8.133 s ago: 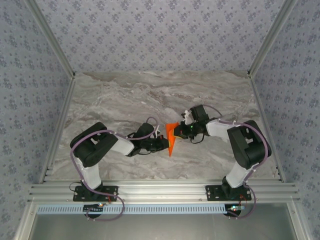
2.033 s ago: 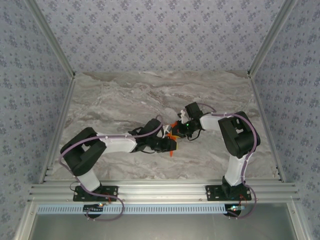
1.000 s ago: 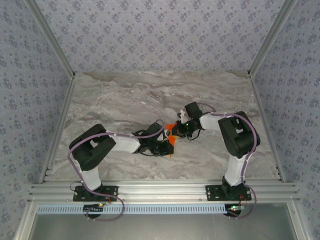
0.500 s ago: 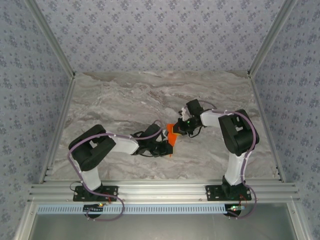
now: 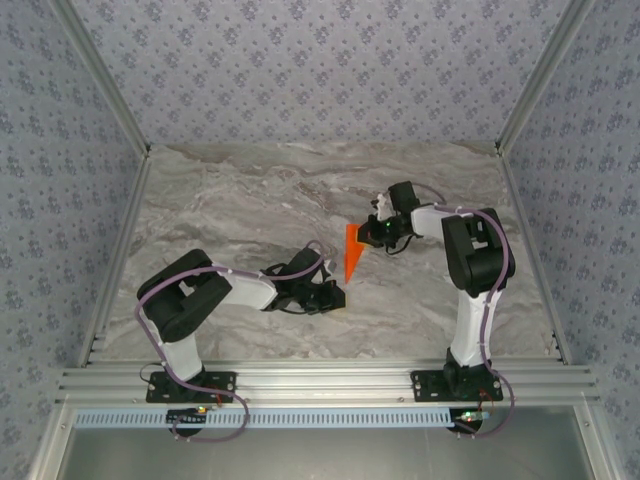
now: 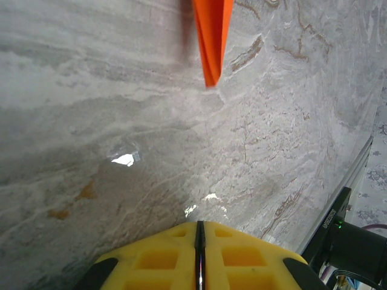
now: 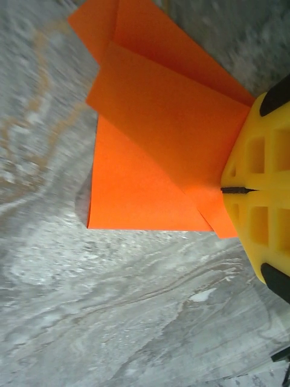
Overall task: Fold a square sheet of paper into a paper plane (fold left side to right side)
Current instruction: Fold the wing for the fifth time at the center of the table.
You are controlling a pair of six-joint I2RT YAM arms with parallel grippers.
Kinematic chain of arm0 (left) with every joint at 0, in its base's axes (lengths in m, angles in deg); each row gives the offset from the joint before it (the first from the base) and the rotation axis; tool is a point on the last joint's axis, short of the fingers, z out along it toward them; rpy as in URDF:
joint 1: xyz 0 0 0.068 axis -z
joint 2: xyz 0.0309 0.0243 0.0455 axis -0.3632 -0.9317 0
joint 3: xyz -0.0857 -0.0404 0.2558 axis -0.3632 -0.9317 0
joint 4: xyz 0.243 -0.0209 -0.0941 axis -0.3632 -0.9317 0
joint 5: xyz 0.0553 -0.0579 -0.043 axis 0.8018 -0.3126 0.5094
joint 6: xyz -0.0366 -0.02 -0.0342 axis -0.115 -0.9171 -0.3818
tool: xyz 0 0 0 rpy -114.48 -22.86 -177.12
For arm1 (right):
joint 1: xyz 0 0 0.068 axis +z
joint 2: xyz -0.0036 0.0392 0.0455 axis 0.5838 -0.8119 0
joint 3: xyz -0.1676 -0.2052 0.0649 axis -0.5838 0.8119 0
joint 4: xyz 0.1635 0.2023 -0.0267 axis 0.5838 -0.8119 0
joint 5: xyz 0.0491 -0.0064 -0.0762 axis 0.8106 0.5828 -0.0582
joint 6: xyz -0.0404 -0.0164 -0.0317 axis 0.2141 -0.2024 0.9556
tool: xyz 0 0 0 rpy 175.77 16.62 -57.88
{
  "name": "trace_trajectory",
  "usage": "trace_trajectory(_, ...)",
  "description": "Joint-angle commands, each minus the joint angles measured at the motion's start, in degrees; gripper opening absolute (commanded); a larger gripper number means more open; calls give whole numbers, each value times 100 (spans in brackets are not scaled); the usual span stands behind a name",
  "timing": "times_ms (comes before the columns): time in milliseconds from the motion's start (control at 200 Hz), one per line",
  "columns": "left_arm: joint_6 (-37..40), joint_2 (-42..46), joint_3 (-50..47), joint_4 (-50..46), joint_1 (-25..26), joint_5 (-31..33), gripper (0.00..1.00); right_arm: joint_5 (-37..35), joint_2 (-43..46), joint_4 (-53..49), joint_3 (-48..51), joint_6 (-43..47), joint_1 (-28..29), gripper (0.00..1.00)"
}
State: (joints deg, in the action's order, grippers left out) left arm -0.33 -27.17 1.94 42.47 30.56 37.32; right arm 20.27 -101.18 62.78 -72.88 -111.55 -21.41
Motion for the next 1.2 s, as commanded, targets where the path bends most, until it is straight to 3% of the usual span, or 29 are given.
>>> trace_trajectory(0,-77,-229,-287,-589,86,-14,10,-240,-183,-129,-56,174,4,0)
trace_trajectory(390,539,935,653,-1158,-536,-255,26,-121,364,-38,746,21,473,0)
trace_trajectory(715,874,-182,1629,-1224,-650,-648,28,-131,459,-36,866,-65,575,0)
trace_trajectory(1194,987,-883,1550,-1544,-660,-386,25,-65,601,68,866,-92,562,0)
